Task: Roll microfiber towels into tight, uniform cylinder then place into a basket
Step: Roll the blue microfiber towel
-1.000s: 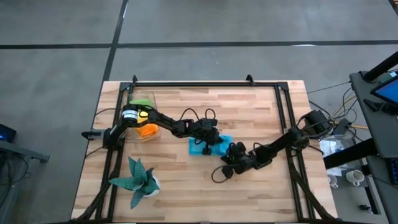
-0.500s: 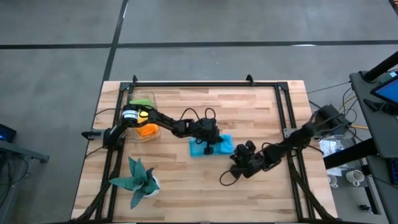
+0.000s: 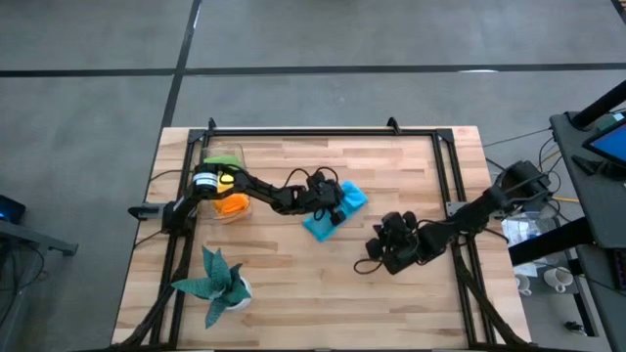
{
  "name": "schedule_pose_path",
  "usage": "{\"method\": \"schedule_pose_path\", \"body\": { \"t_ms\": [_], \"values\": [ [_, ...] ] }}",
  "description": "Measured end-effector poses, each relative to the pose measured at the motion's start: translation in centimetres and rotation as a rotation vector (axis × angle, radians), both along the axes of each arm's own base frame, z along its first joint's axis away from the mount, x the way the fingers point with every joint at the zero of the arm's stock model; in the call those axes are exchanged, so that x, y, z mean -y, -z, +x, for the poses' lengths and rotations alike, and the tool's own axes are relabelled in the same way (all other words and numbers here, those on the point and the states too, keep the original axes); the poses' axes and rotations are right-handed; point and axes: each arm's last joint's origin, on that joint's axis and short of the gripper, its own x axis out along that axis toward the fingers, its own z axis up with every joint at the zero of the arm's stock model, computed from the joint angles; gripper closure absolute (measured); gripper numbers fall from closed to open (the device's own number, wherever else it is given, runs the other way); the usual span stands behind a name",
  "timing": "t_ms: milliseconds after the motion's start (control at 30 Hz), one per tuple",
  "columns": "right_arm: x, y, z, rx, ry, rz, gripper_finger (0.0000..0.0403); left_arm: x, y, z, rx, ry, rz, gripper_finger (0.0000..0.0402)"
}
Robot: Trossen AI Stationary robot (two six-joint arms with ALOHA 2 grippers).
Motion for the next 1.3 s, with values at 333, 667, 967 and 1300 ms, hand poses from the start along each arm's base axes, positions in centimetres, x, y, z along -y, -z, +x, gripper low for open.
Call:
{"method": "schedule_pose_path", "body": {
  "t_ms": [333,667,967,1300],
  "values": [
    [5.5,1.4,0.1,-0.123,0.138,0.132,0.0354,0.1,0.0,0.0,-0.017,0.042,0.026,0.0402],
    [11.5,-0.5,0.2,0.001,0.026,0.265,0.0187,0.1,0.1,-0.1,-0.025,0.053,0.026,0.0402],
    [14.7,0.2,-0.2,-0.122,-0.265,0.264,0.0138,0.1,0.1,-0.1,-0.026,0.054,0.026,0.0402],
    [15.3,0.5,0.4,-0.232,-0.529,0.040,0.0173,0.2,0.1,-0.1,-0.025,0.055,0.025,0.0402]
  ]
}}
